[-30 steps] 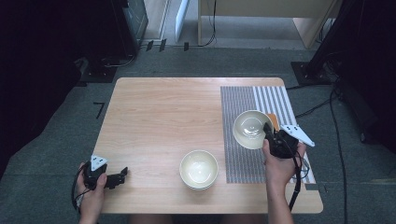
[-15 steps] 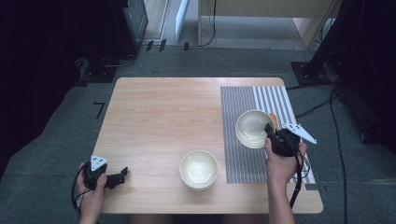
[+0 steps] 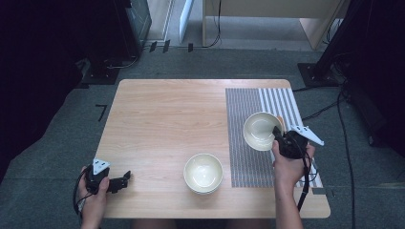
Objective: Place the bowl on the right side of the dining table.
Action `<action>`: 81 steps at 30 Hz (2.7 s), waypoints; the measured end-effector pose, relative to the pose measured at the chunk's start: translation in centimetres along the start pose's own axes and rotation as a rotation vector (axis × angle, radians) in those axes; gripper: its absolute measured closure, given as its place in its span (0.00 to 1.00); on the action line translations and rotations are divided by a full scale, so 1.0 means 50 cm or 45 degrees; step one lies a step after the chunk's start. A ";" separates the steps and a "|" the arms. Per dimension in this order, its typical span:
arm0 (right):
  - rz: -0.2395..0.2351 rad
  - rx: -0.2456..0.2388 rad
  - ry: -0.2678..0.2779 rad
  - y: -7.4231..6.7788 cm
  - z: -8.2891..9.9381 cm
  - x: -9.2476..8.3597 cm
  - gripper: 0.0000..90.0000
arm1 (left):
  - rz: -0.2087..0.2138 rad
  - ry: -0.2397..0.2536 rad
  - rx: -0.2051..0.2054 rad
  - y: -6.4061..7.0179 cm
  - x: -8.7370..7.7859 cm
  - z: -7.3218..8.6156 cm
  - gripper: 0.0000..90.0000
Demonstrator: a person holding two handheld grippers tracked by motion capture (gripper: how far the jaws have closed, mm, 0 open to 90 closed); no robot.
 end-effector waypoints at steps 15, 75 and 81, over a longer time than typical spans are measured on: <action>0.063 0.014 -0.015 0.029 0.006 0.027 0.94 | 0.001 0.000 -0.001 0.000 0.000 0.000 0.02; 0.194 0.141 -0.254 0.138 0.039 0.143 0.94 | 0.000 0.000 0.000 0.000 0.000 0.000 0.02; 0.181 0.192 -0.288 0.144 0.036 0.150 0.93 | -0.001 0.000 0.000 0.000 0.000 0.000 0.02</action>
Point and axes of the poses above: each handheld gripper's, and its own axes: x roughly forward along the jaws, z roughly out of its underside, y roughly to its right, the point moved 8 cm from there along x, roughly forward along the jaws, and after that the axes turned 4 degrees about -z, right-handed, at the moved point
